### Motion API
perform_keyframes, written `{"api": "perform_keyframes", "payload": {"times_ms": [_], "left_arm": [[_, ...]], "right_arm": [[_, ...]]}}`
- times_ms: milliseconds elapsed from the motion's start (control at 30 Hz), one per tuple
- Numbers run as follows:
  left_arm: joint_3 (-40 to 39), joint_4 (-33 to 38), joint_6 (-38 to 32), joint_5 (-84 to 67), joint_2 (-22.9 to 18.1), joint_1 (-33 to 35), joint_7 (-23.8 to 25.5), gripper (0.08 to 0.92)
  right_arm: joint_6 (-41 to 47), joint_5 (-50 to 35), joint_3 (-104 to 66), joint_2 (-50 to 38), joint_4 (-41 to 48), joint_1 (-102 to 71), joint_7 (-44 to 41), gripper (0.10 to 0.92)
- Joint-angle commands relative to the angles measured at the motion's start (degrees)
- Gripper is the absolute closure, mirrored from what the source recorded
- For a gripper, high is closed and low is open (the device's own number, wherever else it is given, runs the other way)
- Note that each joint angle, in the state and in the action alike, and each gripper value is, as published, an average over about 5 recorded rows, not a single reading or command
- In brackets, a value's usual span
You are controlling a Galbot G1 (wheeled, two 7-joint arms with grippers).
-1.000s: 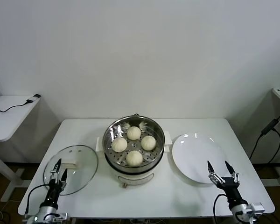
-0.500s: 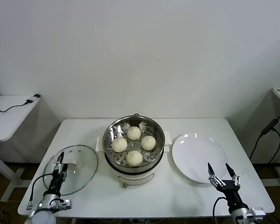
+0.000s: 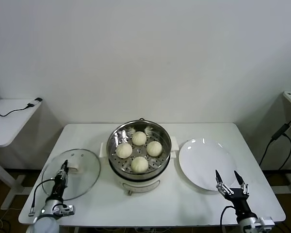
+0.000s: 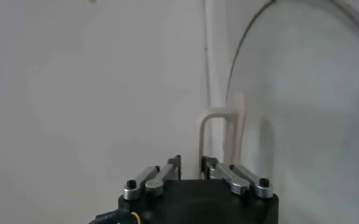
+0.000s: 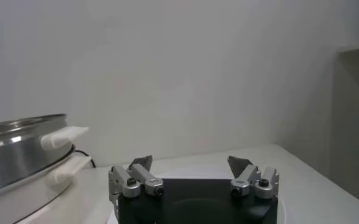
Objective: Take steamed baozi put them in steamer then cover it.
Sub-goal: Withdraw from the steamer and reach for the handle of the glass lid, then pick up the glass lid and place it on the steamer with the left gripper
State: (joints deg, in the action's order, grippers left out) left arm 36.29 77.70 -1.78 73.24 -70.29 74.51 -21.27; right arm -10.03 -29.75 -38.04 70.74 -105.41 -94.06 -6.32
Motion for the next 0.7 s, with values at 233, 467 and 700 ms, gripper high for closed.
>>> {"api": "perform_keyframes", "payload": {"times_ms": [233, 467, 700], "left_arm": [[2.5, 14.2, 6.2, -12.2, 2.9, 3.6, 8.4, 0.861], [4.2, 33.7, 24.2, -24.8, 8.8, 8.1, 20.2, 0.861], [-3.5, 45.9, 36.1, -21.9, 11.1, 4.8, 24.0, 0.861]], "right_arm": [[0.5, 0.8, 0.0, 0.2, -0.1, 0.0, 0.1, 0.203], [2.9, 5.7, 0.0, 0.5, 0.2, 0.3, 3.0, 0.203], [4.1, 8.2, 0.5, 1.0, 0.7, 0.8, 5.8, 0.203]]}}
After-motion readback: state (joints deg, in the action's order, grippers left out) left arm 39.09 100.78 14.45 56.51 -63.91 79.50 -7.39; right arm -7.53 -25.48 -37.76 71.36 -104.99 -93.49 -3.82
